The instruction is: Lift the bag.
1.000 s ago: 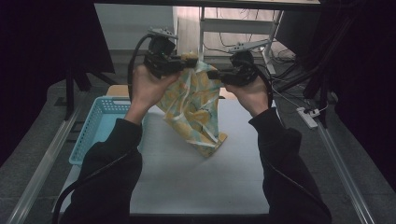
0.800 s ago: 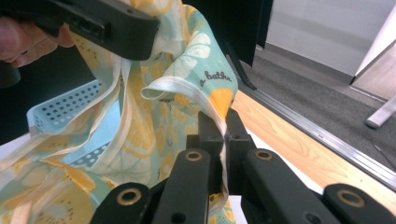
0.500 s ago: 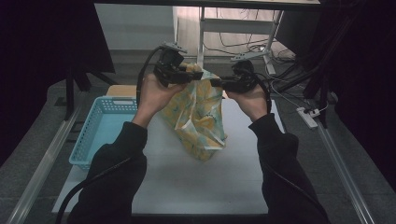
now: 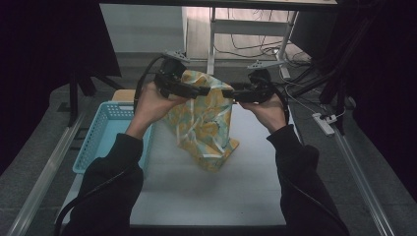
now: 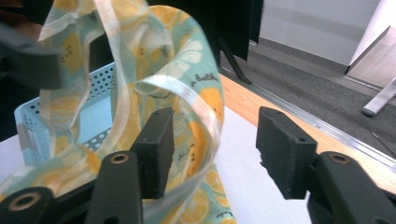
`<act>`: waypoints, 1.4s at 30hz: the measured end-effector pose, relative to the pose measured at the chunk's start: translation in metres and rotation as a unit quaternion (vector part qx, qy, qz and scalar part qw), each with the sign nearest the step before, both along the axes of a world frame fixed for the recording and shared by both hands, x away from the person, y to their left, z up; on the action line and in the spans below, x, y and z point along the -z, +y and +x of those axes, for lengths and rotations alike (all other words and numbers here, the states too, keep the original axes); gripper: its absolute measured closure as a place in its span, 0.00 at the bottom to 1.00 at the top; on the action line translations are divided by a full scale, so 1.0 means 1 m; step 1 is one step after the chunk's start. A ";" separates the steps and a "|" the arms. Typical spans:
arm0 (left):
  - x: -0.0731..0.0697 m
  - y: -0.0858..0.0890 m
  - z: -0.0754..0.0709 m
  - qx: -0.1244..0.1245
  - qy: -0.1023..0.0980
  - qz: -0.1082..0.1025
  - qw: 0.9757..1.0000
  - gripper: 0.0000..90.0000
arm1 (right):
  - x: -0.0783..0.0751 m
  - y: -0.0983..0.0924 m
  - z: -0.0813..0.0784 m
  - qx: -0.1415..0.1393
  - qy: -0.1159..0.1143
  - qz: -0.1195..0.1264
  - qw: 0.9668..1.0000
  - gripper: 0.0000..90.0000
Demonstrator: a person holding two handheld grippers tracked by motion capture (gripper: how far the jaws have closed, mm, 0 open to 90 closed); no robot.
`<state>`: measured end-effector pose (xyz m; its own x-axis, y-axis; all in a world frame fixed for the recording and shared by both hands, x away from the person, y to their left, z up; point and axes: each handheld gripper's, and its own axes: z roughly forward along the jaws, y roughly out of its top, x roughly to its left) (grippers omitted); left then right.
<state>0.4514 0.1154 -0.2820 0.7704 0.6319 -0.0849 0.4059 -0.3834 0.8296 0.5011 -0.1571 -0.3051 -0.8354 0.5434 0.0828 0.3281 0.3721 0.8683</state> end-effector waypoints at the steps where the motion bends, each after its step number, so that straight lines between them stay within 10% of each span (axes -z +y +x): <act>1: 0.001 0.001 -0.001 0.004 -0.001 0.002 1.000 0.22 | 0.001 -0.001 0.000 0.000 0.001 0.000 1.000 0.51; 18: 0.016 0.033 -0.031 0.033 -0.017 0.033 0.999 0.00 | 0.028 -0.013 0.002 0.008 0.021 -0.017 1.000 0.56; 26: 0.027 0.052 -0.044 0.025 -0.016 0.033 0.999 0.00 | 0.040 -0.013 0.000 -0.015 0.035 -0.013 0.999 1.00; 42: 0.064 0.088 -0.058 -0.004 0.009 0.049 0.999 0.00 | 0.043 -0.026 0.007 0.045 0.032 -0.024 0.998 1.00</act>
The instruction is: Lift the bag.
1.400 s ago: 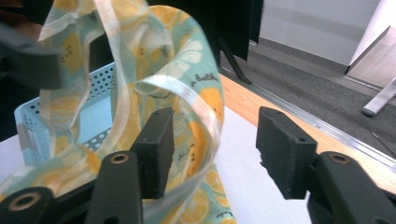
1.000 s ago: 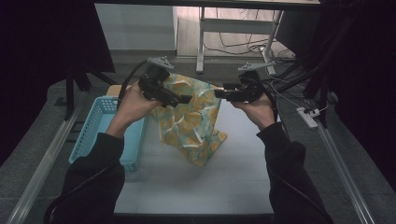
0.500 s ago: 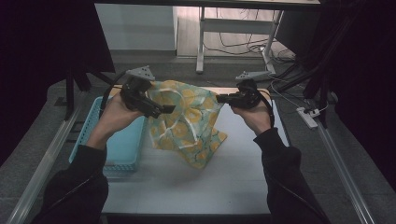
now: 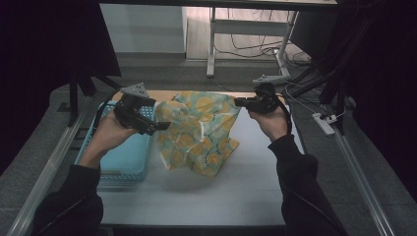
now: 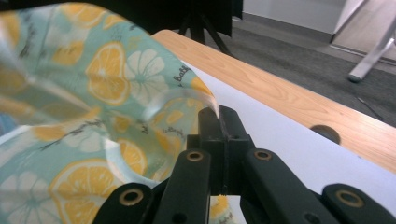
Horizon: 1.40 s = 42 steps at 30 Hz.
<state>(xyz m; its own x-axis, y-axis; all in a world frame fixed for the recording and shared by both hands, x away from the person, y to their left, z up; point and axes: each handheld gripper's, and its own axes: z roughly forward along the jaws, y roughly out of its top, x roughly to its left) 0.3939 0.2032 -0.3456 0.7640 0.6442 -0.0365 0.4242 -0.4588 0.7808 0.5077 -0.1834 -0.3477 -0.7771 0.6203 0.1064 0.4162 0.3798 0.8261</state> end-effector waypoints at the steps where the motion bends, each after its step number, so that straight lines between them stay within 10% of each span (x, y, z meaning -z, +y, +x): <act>1: 0.001 0.002 -0.001 -0.003 0.001 -0.001 1.000 0.00 | 0.001 -0.002 0.001 0.003 0.001 -0.001 1.000 1.00; 6: 0.011 0.009 -0.007 -0.012 0.006 -0.004 1.000 0.00 | 0.009 -0.008 0.003 0.005 0.020 -0.010 1.000 0.99; 13: 0.029 0.016 -0.021 -0.022 0.018 -0.023 0.999 0.00 | 0.021 -0.013 -0.002 -0.009 0.040 0.024 0.999 0.67; 19: 0.039 0.025 -0.037 -0.042 0.019 -0.046 0.998 0.00 | 0.023 -0.021 -0.016 -0.013 0.027 0.034 0.999 0.52; 32: 0.074 0.032 -0.086 -0.085 0.017 -0.021 0.996 0.00 | 0.044 -0.042 -0.058 -0.009 -0.010 0.024 1.000 0.26; 42: 0.103 0.040 -0.116 -0.103 0.032 -0.063 0.992 0.00 | 0.068 -0.053 -0.093 0.001 -0.014 0.012 1.000 0.16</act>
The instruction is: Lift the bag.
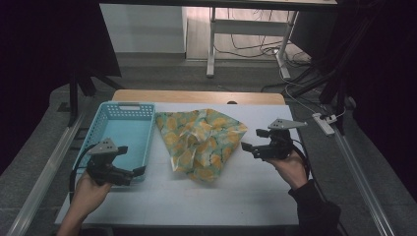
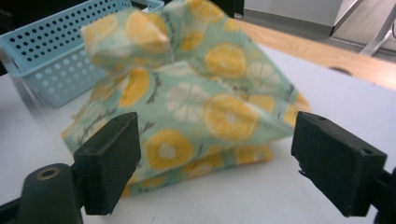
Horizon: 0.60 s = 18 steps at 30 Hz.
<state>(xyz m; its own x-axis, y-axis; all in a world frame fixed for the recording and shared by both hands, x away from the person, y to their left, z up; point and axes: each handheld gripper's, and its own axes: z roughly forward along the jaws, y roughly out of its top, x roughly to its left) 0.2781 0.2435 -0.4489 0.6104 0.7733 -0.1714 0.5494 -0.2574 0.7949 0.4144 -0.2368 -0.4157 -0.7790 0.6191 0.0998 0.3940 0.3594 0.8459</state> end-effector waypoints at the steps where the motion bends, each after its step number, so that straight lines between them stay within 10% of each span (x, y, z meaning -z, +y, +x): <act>1: 0.002 0.000 -0.003 -0.002 -0.001 -0.001 1.000 0.00 | 0.003 -0.001 -0.003 0.001 0.002 0.000 1.000 0.15; 18: 0.039 0.007 -0.057 -0.046 0.008 -0.007 0.999 0.00 | 0.047 -0.034 -0.067 0.043 -0.007 -0.021 0.999 0.00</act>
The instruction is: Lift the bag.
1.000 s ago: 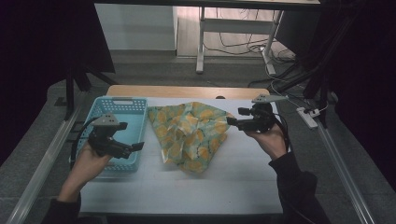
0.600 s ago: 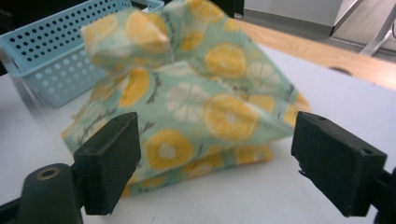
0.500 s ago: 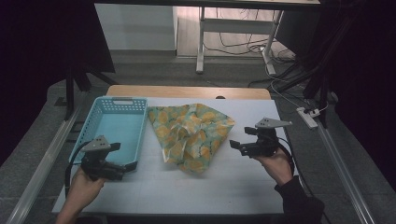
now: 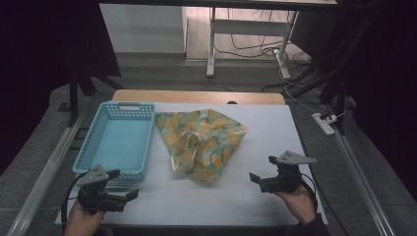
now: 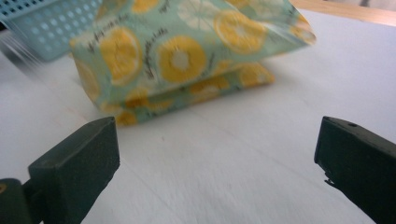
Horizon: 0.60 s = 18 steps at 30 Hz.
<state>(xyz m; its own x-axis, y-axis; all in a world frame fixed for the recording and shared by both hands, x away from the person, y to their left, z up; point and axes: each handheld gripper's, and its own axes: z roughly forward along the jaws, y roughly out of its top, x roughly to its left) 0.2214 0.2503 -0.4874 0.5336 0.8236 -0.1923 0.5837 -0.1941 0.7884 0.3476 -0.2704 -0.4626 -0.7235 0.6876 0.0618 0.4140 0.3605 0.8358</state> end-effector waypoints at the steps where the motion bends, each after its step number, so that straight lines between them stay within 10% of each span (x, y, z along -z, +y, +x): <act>1: 0.002 0.002 -0.003 -0.004 0.002 -0.001 1.000 0.00 | 0.002 -0.002 -0.003 0.004 -0.003 -0.003 1.000 0.00; 18: 0.032 0.017 -0.026 -0.047 0.032 0.041 0.998 0.00 | 0.034 -0.038 -0.047 0.054 0.029 -0.045 0.997 0.00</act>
